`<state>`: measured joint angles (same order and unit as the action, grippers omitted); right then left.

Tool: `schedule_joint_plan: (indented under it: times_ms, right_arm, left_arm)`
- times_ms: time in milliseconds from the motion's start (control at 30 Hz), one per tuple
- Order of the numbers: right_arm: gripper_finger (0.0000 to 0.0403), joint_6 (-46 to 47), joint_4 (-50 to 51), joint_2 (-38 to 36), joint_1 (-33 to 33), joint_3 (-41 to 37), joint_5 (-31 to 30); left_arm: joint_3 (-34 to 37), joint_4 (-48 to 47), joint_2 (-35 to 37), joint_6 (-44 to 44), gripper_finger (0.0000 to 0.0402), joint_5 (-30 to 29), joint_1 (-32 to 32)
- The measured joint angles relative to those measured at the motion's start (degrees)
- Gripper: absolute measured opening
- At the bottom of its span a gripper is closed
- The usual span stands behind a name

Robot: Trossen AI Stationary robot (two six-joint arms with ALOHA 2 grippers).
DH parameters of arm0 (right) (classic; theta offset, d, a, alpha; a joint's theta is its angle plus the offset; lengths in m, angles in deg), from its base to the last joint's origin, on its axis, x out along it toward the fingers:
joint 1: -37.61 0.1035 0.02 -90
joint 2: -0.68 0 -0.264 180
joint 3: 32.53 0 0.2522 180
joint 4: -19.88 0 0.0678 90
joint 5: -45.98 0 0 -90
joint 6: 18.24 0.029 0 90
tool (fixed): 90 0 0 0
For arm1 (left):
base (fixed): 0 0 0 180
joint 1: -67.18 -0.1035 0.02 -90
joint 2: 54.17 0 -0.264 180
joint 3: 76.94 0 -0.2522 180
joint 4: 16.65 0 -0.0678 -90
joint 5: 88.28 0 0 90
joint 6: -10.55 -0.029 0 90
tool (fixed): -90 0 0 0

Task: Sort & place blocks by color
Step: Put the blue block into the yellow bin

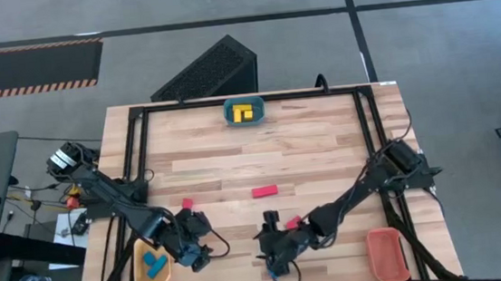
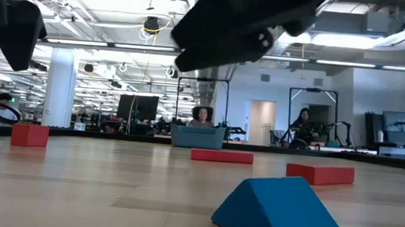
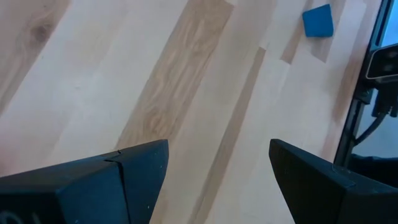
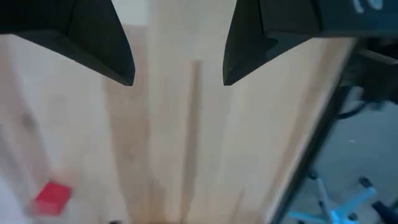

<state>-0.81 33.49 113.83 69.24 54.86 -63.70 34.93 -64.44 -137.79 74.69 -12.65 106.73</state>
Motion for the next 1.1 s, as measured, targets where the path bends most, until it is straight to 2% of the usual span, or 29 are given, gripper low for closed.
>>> schedule_joint_plan:
  times_ms: [67, 200, 267, 600, 933, 1100]
  right_arm:
    - [0.0269, 0.50, 1.15, 0.46, 1.99, 0.00, 0.90]
    - [0.0269, 0.16, 4.29, 2.58, 5.23, -0.10, 7.97]
    - [0.0269, 0.13, 6.28, 3.15, 6.39, -0.22, 8.68]
    - [0.0269, -3.94, -0.45, 8.07, 4.13, -0.09, 13.96]
    - [0.0269, -8.84, 4.88, 7.60, -0.13, 0.00, 9.78]
    - [0.0269, -8.19, 8.15, 6.15, -3.09, -0.06, 2.28]
  left_arm:
    - [0.00, 0.03, -0.01, -0.60, 0.0265, -0.46, 0.00]
    - [0.02, 0.03, 0.00, -3.45, 0.0265, -2.43, -0.07]
    - [0.02, 0.08, 0.00, -4.79, 0.0265, -2.95, -0.39]
    - [0.04, 0.45, 0.00, -5.03, 0.0265, -2.87, -1.75]
    - [0.04, 0.12, 0.00, -1.21, 0.0265, -2.36, -0.70]
    - [0.04, 0.16, 0.00, 1.05, 0.0265, -2.40, -0.70]
